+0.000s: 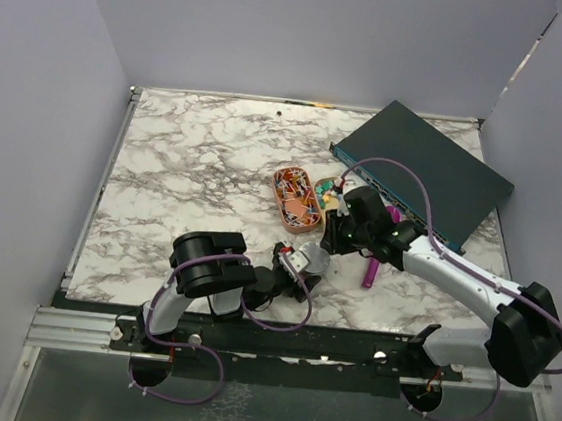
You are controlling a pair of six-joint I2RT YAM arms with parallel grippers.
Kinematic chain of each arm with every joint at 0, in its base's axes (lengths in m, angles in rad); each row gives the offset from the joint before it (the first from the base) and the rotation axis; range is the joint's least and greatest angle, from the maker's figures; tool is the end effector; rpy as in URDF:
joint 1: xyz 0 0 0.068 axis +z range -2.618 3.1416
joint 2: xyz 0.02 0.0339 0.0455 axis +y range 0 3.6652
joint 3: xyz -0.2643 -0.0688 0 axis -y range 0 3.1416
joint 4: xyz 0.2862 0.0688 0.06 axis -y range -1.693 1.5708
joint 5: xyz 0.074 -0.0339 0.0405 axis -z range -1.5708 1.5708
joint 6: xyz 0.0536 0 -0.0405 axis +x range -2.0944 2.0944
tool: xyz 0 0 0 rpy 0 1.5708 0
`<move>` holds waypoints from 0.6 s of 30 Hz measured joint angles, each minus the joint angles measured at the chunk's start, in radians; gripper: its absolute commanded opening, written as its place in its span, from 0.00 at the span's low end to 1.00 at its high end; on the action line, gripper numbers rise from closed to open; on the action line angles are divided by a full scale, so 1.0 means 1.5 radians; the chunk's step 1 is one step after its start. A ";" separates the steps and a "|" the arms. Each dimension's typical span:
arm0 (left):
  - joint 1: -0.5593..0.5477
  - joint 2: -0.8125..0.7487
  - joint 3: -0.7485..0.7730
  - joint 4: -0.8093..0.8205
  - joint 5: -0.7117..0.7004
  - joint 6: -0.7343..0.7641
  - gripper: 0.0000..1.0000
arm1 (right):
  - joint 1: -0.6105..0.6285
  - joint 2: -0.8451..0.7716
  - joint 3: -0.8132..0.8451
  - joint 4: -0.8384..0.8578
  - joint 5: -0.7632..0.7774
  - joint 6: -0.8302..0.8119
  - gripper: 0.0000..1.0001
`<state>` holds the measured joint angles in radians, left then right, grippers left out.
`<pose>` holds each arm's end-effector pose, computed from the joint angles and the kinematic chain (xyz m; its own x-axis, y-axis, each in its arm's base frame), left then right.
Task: Pack the candies
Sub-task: Screw the bottle lid onto the packing bottle.
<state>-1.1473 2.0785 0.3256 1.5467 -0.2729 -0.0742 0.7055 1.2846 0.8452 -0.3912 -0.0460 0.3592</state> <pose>0.1277 -0.2481 0.0264 -0.1410 0.1390 -0.9802 0.7612 0.6483 -0.0175 0.2389 0.2067 0.2054 -0.7622 -0.1879 -0.6195 -0.4309 0.8614 0.2689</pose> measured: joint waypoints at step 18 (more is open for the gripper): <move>0.000 0.000 0.000 0.000 0.000 0.000 0.42 | -0.030 0.098 0.024 0.051 -0.078 -0.056 0.24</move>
<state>-1.1477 2.0785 0.3256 1.5463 -0.2729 -0.0742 0.6605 1.4311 0.8814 -0.3141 -0.1627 0.2745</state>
